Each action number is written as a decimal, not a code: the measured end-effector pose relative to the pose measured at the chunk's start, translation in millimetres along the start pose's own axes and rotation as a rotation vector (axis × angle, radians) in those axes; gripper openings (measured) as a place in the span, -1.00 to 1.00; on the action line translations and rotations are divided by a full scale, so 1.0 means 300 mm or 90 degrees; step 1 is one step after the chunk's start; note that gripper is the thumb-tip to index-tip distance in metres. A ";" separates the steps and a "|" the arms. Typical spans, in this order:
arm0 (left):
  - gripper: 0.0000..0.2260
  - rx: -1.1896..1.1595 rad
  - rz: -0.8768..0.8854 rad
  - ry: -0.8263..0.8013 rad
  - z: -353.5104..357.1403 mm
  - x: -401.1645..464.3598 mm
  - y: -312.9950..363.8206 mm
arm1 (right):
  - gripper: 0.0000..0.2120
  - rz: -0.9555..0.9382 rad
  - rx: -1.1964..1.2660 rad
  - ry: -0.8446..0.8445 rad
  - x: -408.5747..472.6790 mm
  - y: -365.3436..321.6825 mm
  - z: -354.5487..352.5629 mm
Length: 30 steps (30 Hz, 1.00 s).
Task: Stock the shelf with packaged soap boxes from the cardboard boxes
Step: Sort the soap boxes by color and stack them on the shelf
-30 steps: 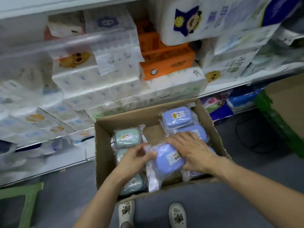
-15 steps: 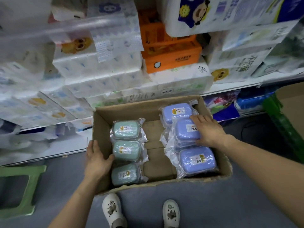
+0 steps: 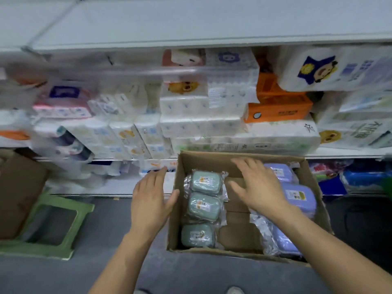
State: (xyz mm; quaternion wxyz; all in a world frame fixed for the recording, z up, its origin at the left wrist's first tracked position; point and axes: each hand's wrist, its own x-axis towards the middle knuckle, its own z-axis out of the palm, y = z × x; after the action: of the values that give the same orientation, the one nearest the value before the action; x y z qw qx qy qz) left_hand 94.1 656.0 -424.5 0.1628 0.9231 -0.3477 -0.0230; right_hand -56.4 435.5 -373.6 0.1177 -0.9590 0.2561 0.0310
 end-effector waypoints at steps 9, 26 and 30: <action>-0.44 0.016 -0.027 0.107 -0.378 -0.049 -0.430 | -0.46 -0.124 0.163 0.079 0.119 -0.661 0.008; -0.23 0.039 -0.298 0.037 -0.757 -0.169 -1.534 | -0.43 -0.282 0.256 -0.032 0.564 -1.859 0.239; -0.32 -0.004 -0.350 -0.001 -0.777 -0.178 -1.766 | -0.44 -0.304 0.241 -0.088 0.669 -2.080 0.321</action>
State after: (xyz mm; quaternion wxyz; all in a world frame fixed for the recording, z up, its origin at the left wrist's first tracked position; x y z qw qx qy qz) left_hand 426.1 1130.6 -375.5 0.1532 0.9822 -0.0842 -0.0679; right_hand 428.7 886.7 -360.1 0.3151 -0.9487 0.0163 0.0191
